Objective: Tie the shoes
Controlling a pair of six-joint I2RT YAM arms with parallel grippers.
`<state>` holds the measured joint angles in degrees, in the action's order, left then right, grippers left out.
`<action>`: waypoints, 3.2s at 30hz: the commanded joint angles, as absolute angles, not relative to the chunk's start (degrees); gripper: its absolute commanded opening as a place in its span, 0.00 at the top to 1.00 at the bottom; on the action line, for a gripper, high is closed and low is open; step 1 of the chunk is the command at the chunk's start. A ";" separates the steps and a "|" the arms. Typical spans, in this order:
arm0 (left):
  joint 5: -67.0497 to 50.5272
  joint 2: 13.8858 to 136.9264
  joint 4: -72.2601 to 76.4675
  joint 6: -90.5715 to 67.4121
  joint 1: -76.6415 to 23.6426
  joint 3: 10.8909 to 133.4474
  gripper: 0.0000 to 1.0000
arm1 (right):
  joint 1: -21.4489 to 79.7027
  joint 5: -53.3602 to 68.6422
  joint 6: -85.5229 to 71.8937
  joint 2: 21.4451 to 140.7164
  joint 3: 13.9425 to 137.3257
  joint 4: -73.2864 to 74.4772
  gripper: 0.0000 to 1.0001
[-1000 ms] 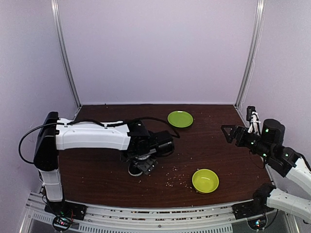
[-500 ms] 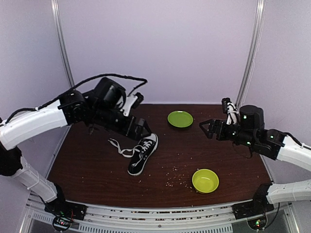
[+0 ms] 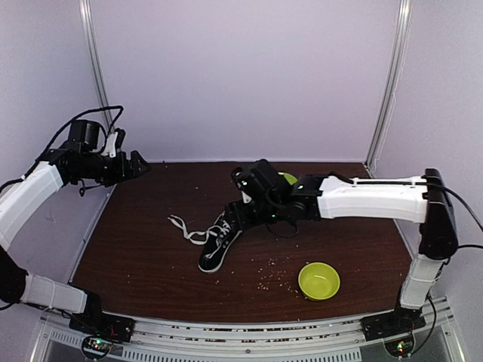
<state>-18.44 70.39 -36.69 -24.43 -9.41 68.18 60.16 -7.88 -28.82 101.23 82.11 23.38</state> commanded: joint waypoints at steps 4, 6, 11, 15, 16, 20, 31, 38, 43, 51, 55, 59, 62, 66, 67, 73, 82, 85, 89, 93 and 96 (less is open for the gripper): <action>-8.19 66.08 -32.55 -17.45 -9.23 62.56 0.03 | 61.95 -10.08 -25.74 118.99 101.62 34.95 0.33; -8.92 65.54 -32.44 -16.60 -9.23 62.18 0.03 | 61.91 -9.99 -25.16 122.83 106.01 36.55 0.35; -7.55 65.31 -33.56 -16.96 -9.23 62.13 0.04 | 61.95 -10.20 -25.43 131.00 114.70 40.61 0.44; -6.64 64.64 -34.18 -16.55 -9.23 61.98 0.04 | 61.89 -10.58 -26.90 134.67 117.15 43.69 0.50; -6.64 64.47 -34.05 -16.60 -9.23 61.89 0.04 | 61.90 -10.58 -27.09 134.80 116.88 44.17 0.51; -7.15 64.81 -33.92 -16.61 -9.16 61.85 0.04 | 62.25 -8.98 -26.44 133.03 112.96 42.73 0.77; -3.56 64.41 -34.89 -15.94 -9.23 62.00 0.04 | 63.96 -1.29 -27.26 113.22 87.16 37.12 1.00; -2.42 64.48 -34.98 -15.69 -9.22 61.97 0.04 | 66.33 1.64 -28.34 102.75 73.01 35.58 1.00; -2.79 64.91 -34.98 -15.65 -9.23 62.00 0.04 | 66.44 -0.04 -27.04 98.97 72.75 38.14 1.00; -5.40 64.36 -34.41 -15.48 -9.23 61.01 0.04 | 66.15 -7.43 -29.47 100.73 78.59 37.20 1.00; -8.88 64.05 -32.69 -15.54 -9.50 59.49 0.04 | 66.08 -9.09 -30.23 100.64 80.23 37.26 0.79; -10.99 65.42 -28.65 -19.19 -14.49 56.59 0.05 | 65.65 -11.04 -30.62 99.65 80.87 37.09 0.55; -13.06 68.69 -21.69 -25.88 -22.82 51.19 0.08 | 64.70 -11.42 -31.17 100.27 81.62 37.19 0.51; -14.32 74.50 -11.21 -33.71 -32.44 46.24 0.11 | 64.00 -11.33 -29.02 103.75 84.80 36.56 0.43; -13.72 75.48 -9.81 -35.00 -33.85 45.41 0.12 | 63.96 -11.41 -28.45 105.18 86.33 36.89 0.43; -7.88 71.97 -7.32 -38.39 -34.61 40.29 0.10 | 63.38 -11.30 -25.85 115.29 96.02 39.52 0.41; -1.84 64.19 -12.11 -38.92 -32.68 36.69 0.04 | 61.89 -11.03 -24.85 127.74 105.52 41.14 0.39; -1.69 62.78 -12.33 -39.82 -32.31 34.96 0.04 | 61.81 -10.04 -23.37 130.22 108.09 41.10 0.42; -1.45 61.15 -12.91 -40.96 -32.33 33.53 0.03 | 61.77 -8.48 -22.62 130.23 109.38 41.31 0.86; -0.65 59.95 -13.76 -41.66 -32.33 33.34 0.03 | 61.67 -6.62 -23.16 121.98 103.51 38.74 1.00; -0.40 59.13 -13.89 -41.76 -32.29 33.38 0.03 | 61.68 -7.37 -25.19 110.34 92.02 32.77 1.00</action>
